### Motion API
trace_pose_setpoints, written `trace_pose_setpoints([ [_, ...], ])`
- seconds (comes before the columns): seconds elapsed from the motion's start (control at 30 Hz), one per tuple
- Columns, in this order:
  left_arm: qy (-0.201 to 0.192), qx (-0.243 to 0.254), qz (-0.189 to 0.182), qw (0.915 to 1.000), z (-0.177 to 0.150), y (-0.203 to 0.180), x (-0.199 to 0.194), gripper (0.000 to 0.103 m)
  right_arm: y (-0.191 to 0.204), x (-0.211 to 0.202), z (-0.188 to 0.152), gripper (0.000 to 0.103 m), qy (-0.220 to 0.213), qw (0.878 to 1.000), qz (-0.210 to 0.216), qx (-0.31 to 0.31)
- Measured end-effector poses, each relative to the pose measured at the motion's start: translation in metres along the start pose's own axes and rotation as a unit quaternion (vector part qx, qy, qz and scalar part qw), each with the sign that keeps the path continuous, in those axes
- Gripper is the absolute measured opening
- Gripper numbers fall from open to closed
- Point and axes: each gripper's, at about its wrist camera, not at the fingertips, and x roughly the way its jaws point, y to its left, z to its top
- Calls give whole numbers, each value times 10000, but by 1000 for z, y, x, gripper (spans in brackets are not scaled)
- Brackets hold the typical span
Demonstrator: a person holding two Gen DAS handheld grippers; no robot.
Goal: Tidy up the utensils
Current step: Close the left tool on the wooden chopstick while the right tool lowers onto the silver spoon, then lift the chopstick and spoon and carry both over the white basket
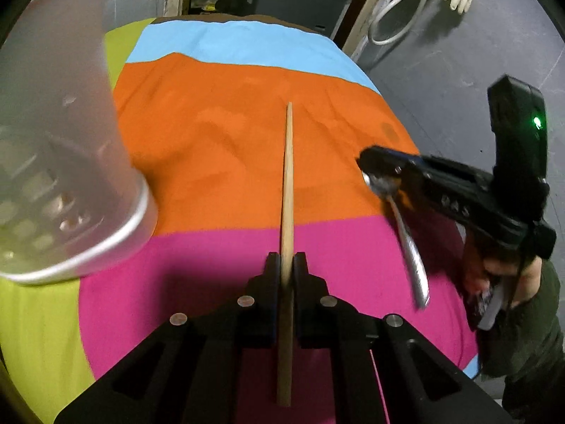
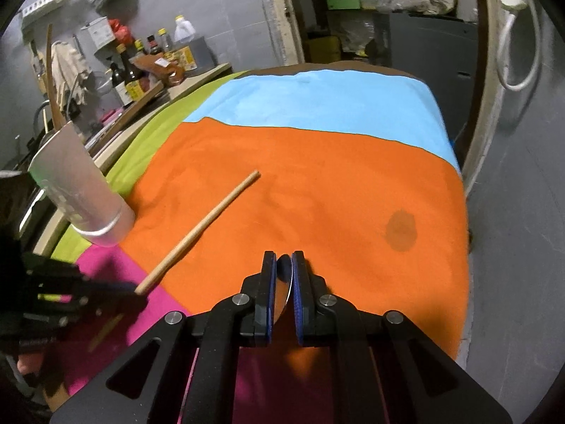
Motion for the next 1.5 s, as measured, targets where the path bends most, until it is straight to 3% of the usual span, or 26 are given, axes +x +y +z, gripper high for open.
trace_pose_setpoints([
  [0.07, 24, 36, 25, 10000, -1, 0, -2, 5, 1, 0, 0, 9, -21, 10000, -60, 24],
  [0.2, 60, 166, 109, 9998, 5, -2, -1, 7, 3, -11, -8, 30, -65, 9996, -228, 127],
  [0.27, 31, 258, 212, 9994, 7, -4, -2, 10, 6, -17, -12, 30, -93, 9994, -332, 102],
  [0.43, -204, 320, 197, 9991, 16, -2, -2, 27, 13, -27, -23, 44, -109, 9978, -649, -17],
  [0.53, -275, 410, 328, 9982, 23, -2, 1, 27, 15, -27, -26, 44, -78, 9977, -668, 5],
  [1.1, -118, 683, 300, 9971, 44, -5, 29, 26, 21, -3, -21, 43, 110, 9947, -1007, -149],
  [1.17, -128, 713, 296, 9969, 44, -6, 30, 23, 18, -3, -20, 38, 90, 9952, -974, -59],
  [1.23, -128, 749, 345, 9965, 43, -8, 30, 8, 13, -5, -20, 34, 62, 9957, -927, 52],
  [1.37, -191, 531, 182, 9982, 40, -6, 28, 4, 14, -7, -20, 33, 12, 9961, -886, 59],
  [1.5, -607, 470, -41, 9970, 32, -7, 10, 4, 24, -21, -23, 33, -334, 9968, -723, -86],
])
